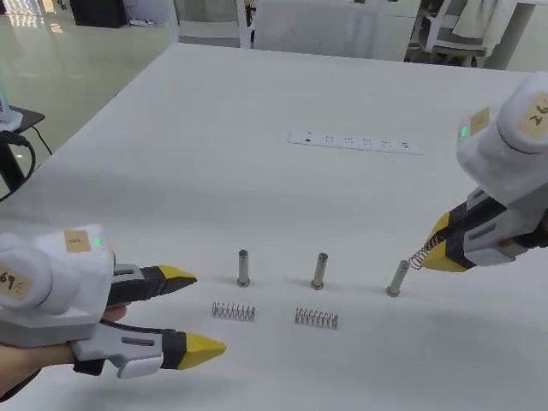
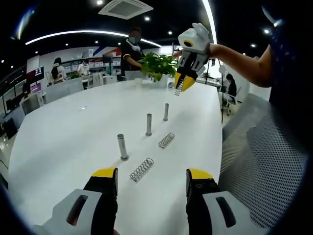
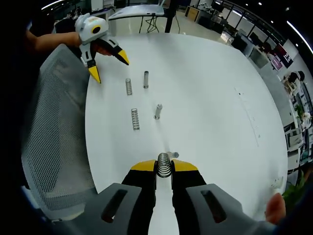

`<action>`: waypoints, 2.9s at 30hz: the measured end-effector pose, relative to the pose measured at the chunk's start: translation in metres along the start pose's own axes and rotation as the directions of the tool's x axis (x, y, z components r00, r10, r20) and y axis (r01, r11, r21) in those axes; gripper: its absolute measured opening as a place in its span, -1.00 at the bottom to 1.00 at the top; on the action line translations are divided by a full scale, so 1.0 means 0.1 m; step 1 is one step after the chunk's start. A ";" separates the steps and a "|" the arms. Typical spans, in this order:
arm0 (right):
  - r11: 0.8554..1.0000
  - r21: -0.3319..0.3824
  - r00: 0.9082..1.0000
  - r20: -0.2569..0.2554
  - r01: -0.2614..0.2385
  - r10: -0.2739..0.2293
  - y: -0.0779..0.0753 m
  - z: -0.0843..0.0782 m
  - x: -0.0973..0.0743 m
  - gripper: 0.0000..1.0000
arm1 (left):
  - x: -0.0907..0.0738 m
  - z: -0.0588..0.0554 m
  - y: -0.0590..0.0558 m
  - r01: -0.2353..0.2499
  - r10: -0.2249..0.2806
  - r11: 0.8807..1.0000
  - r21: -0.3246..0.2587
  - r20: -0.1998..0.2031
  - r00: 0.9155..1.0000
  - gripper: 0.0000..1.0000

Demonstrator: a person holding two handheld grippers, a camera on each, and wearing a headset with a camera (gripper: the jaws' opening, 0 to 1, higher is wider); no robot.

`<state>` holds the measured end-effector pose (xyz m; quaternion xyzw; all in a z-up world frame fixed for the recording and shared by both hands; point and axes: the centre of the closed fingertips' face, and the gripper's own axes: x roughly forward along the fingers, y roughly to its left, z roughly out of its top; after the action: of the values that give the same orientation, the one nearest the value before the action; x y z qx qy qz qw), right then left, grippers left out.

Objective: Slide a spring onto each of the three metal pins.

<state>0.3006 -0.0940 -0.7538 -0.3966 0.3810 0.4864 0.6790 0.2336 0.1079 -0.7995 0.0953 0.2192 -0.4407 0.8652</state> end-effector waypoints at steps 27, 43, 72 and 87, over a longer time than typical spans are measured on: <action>0.997 -0.009 0.992 -0.098 -0.077 0.076 -0.19 -0.13 0.38 -0.83 | -0.03 -0.03 0.04 -0.014 0.014 1.000 -0.004 -0.006 1.000 0.00; 0.994 -0.014 0.980 -0.166 -0.110 0.106 -0.17 -0.19 0.58 -0.82 | -0.04 -0.02 0.03 -0.013 0.013 1.000 -0.006 -0.006 1.000 -0.01; 0.990 0.006 0.973 -0.187 -0.140 0.138 -0.09 -0.26 0.91 -0.79 | -0.02 -0.01 0.02 -0.012 0.012 1.000 -0.005 -0.005 1.000 -0.02; 0.991 -0.007 0.980 -0.151 -0.135 0.132 -0.07 -0.20 0.89 -0.66 | -0.02 -0.01 0.03 -0.011 0.011 1.000 -0.004 -0.002 1.000 -0.02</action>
<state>0.3260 -0.0823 -0.8409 -0.4116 0.4527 0.5029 0.6106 0.2349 0.1112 -0.7995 0.0953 0.2203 -0.4355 0.8676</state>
